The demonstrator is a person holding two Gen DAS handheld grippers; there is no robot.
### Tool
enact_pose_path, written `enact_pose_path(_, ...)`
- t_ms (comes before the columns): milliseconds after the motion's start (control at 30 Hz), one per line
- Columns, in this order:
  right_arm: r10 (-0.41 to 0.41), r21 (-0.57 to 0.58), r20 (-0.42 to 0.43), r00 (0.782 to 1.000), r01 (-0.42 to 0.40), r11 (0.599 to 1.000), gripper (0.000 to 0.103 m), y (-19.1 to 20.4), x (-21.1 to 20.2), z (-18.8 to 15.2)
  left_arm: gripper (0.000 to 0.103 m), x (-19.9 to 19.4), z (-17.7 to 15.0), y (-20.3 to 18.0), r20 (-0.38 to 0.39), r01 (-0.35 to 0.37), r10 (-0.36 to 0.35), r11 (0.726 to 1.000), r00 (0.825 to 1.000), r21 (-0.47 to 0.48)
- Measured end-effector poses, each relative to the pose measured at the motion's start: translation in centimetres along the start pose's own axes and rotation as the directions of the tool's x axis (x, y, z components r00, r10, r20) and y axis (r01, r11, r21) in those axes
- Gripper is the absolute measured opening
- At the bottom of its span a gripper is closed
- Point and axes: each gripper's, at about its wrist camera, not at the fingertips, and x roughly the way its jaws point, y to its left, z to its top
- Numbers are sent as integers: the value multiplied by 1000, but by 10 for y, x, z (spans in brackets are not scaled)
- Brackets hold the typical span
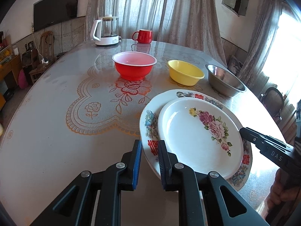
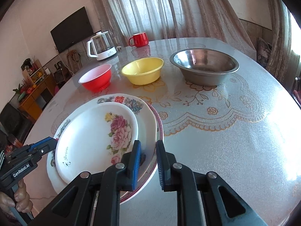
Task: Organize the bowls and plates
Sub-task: 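Lower the rose-pattern plate onto the stack and open both grippers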
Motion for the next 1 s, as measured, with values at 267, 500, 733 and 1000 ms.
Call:
enact_pose_path(267, 8, 13, 4, 1000, -8, 1000, 15, -2, 1, 0, 17, -3, 0, -5, 3, -26, 26, 1000, 1000, 12)
enact_pose_path(500, 77, 106, -7, 997, -76, 991, 16, -19, 0, 1, 17, -13, 7, -11, 36, -53, 52, 998, 998, 30)
enact_pose_path(733, 93, 145, 0, 996, -93, 985, 16, -29, -1, 4, 22, -11, 14, -18, 32, -57, 55, 998, 998, 39)
enact_pose_path(1000, 110, 186, 5, 994, -109, 977, 24, -41, -2, 5, 39, -13, 19, -27, 35, -37, 35, 998, 999, 43)
